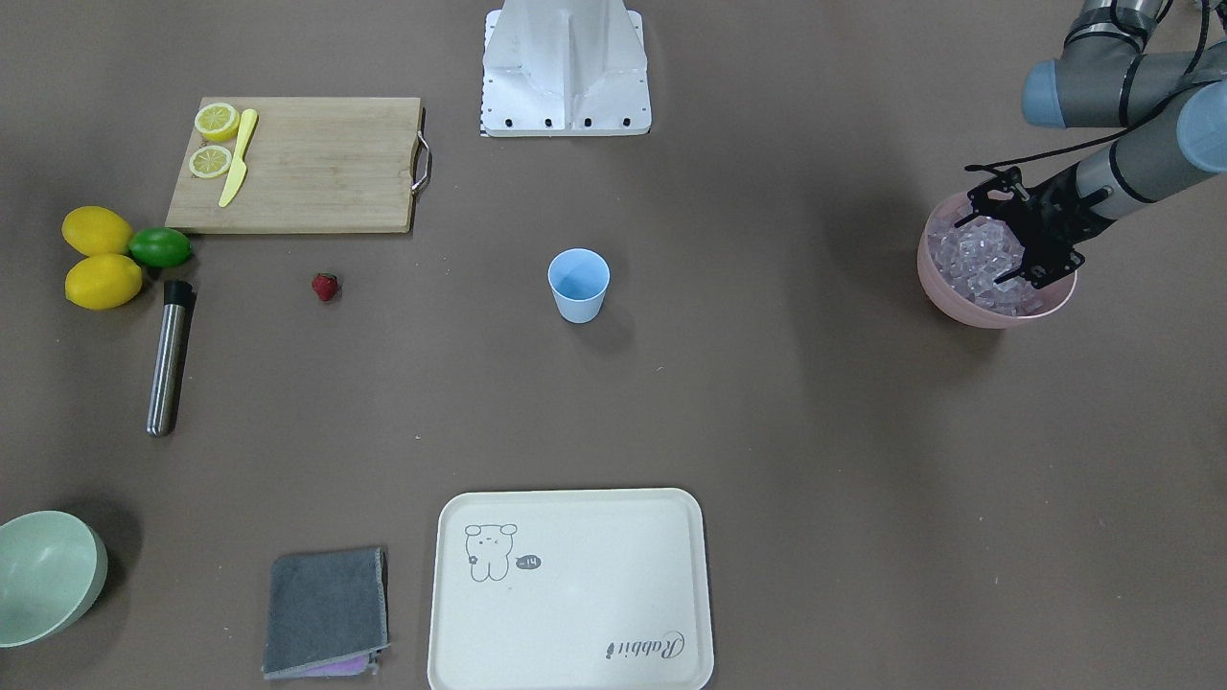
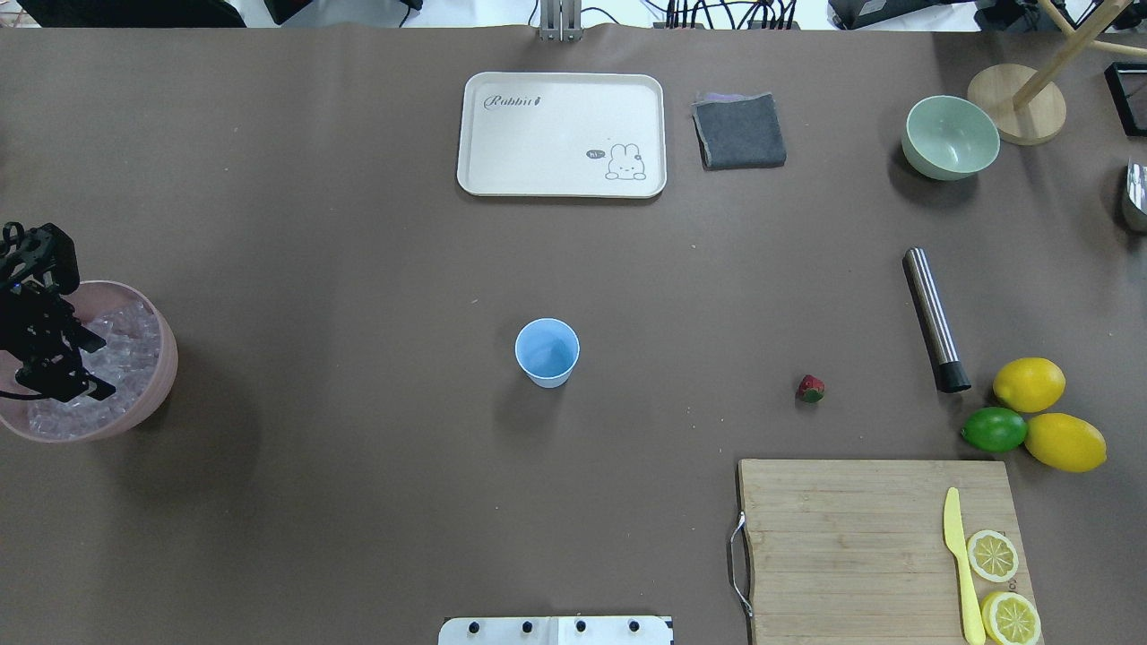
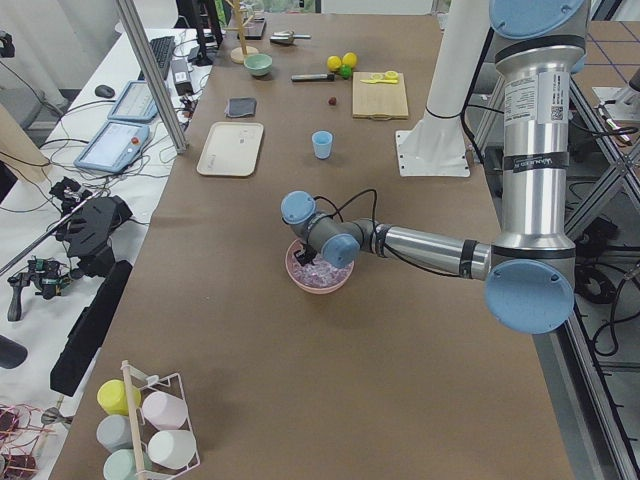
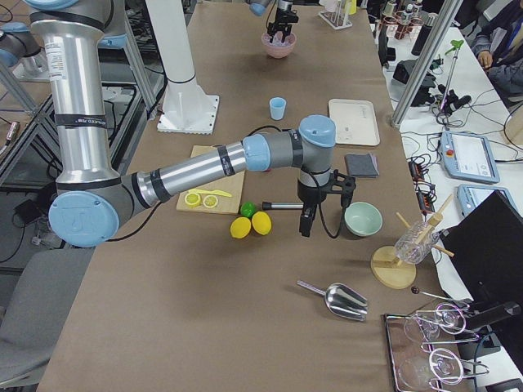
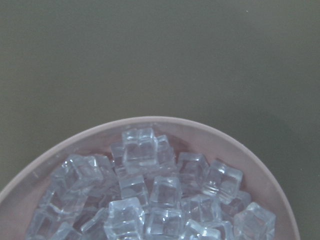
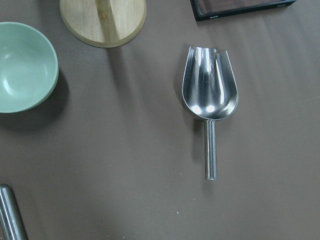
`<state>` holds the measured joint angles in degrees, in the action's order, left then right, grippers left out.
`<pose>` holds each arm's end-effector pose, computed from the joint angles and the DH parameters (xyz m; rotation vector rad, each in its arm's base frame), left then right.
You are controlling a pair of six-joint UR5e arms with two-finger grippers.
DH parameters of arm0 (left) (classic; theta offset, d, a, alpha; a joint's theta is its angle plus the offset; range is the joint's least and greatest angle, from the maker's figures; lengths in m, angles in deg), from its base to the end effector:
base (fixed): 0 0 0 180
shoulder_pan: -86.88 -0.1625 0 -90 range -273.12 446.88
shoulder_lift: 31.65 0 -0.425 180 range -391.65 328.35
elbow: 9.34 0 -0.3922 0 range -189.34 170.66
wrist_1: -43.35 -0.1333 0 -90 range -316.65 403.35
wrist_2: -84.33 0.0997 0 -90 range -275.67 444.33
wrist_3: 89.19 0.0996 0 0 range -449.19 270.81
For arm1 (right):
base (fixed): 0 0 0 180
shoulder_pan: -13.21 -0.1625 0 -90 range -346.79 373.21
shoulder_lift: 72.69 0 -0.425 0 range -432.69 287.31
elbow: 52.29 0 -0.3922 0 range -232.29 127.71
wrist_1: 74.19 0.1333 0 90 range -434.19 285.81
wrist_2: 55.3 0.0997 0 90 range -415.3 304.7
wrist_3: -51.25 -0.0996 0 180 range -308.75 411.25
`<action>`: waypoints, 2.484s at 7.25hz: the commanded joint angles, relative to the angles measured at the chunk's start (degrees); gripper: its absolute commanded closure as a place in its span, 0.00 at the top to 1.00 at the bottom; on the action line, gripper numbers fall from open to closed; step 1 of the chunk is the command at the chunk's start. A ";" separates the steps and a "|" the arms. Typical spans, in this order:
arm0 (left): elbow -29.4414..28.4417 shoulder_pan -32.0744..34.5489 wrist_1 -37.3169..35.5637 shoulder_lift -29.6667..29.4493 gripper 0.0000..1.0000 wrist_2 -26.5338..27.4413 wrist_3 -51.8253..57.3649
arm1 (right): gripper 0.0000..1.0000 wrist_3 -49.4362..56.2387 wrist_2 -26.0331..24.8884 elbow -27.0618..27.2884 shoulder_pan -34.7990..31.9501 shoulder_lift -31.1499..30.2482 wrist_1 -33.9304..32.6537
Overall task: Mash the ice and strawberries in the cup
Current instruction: 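Close the left gripper on one ice cube in the pink bowl, then carry the ice cube with the left gripper over the light-blue cup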
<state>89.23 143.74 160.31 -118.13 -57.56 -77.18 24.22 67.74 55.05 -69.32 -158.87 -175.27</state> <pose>0.2173 -0.4334 0.5515 0.3639 1.0021 0.9679 0.0124 -0.5128 0.5097 -0.0073 -0.6020 0.2803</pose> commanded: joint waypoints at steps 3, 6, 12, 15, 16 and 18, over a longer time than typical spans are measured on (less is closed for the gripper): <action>-0.13 0.01 -0.42 -1.05 0.00 -0.14 0.11 | 1.00 -0.22 0.00 -0.02 0.00 -0.23 0.00; -0.40 1.67 -3.39 -3.94 0.00 -0.49 -0.24 | 1.00 -0.92 0.09 0.16 0.00 -0.23 0.00; -0.31 7.22 -7.54 -10.61 0.00 -5.85 -0.76 | 1.00 -2.77 0.44 0.07 0.00 -0.05 0.00; -1.88 6.25 -7.10 -18.43 0.00 -5.94 -9.53 | 1.00 -2.86 0.61 -0.02 0.44 0.04 0.00; -1.98 5.12 -7.01 -20.20 0.00 -5.94 -12.25 | 1.00 -2.95 0.70 -0.02 0.70 0.04 0.00; -1.89 1.44 -6.66 -24.68 0.00 -5.85 -18.83 | 1.00 -2.86 0.70 -0.02 0.70 0.04 0.00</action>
<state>87.38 147.51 153.46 -139.80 -63.48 -91.57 21.31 68.43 55.03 -68.67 -158.83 -175.27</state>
